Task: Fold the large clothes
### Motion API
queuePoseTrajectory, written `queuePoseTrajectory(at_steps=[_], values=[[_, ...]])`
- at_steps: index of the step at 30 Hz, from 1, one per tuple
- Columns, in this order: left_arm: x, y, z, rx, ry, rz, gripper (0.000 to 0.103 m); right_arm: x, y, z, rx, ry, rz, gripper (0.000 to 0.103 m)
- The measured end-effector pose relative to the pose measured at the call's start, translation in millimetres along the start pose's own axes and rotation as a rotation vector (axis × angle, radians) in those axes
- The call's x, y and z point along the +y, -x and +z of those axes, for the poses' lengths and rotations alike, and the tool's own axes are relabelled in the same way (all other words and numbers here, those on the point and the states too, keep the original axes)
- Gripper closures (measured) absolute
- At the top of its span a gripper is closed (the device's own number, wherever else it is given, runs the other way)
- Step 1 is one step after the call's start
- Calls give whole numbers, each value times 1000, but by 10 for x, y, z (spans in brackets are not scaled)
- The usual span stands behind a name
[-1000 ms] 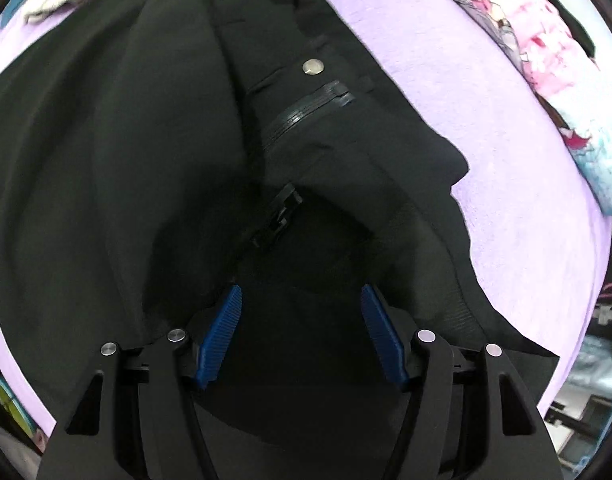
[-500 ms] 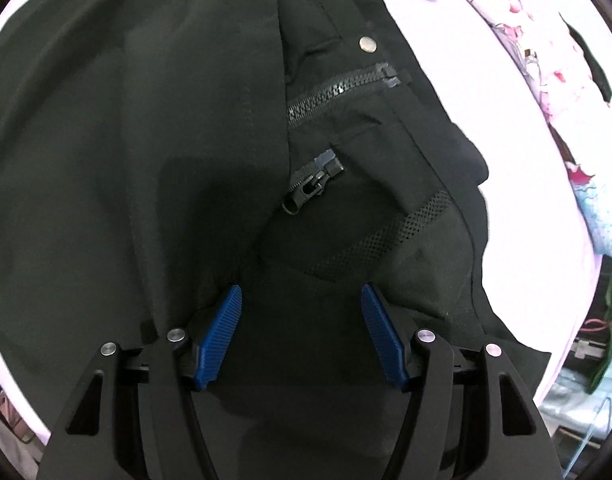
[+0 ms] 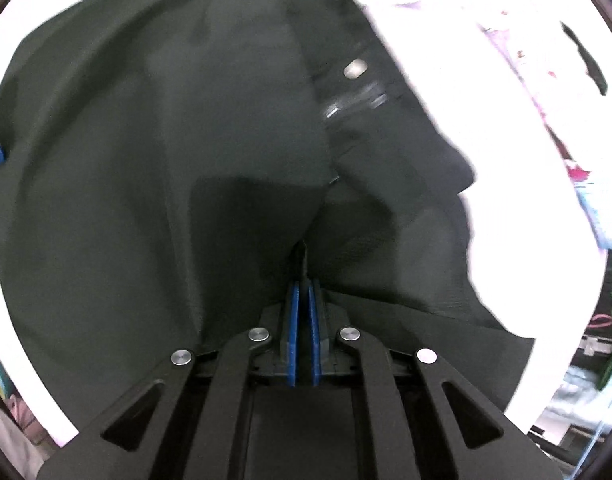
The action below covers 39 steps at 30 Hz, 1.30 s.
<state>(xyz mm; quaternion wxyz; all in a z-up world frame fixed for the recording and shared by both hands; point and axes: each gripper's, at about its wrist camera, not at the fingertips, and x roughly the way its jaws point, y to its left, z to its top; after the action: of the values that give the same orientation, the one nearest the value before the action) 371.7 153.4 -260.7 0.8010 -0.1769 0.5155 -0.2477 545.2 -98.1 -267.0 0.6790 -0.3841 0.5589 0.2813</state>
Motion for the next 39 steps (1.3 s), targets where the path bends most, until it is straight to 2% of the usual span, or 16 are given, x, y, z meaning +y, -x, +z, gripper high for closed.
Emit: queuePoseTrajectory(at_steps=[4, 7, 11, 15, 17, 19, 21, 23, 25, 27, 30, 32, 36, 39], values=[[6, 13, -10, -5, 0, 2, 46, -274, 386, 15, -118, -99, -70, 98], [14, 37, -2, -15, 7, 4, 46, -446, 511, 70, -151, -173, -136, 98], [40, 82, -8, -32, 11, 26, 46, -486, 467, 218, -131, -220, -181, 98], [64, 112, 3, -41, 22, 40, 46, -507, 58, 268, -52, -250, -191, 97], [81, 125, 5, -46, 22, 60, 46, -529, -220, 289, -3, -270, -210, 92], [102, 144, 13, -49, 20, 73, 46, -498, -358, 240, 4, -304, -228, 81], [113, 151, 9, -53, 21, 80, 46, -475, -352, 218, -9, -315, -232, 81], [125, 166, 17, -55, 26, 84, 46, -476, -276, 181, -24, -308, -246, 73], [148, 191, 26, -60, 25, 96, 46, -505, -68, 101, -48, -310, -245, 44], [179, 242, 36, -72, 31, 110, 44, -572, 196, -2, -116, -338, -265, 39], [244, 334, 52, -95, 45, 125, 38, -792, 580, -274, -203, -450, -244, 31], [282, 405, 59, -113, 49, 145, 36, -950, 744, -476, -242, -524, -237, 29], [361, 498, 67, -131, 62, 184, 35, -1177, 680, -753, -210, -604, -241, 29], [413, 505, 71, -124, 71, 218, 35, -1224, 397, -841, -129, -619, -272, 30]])
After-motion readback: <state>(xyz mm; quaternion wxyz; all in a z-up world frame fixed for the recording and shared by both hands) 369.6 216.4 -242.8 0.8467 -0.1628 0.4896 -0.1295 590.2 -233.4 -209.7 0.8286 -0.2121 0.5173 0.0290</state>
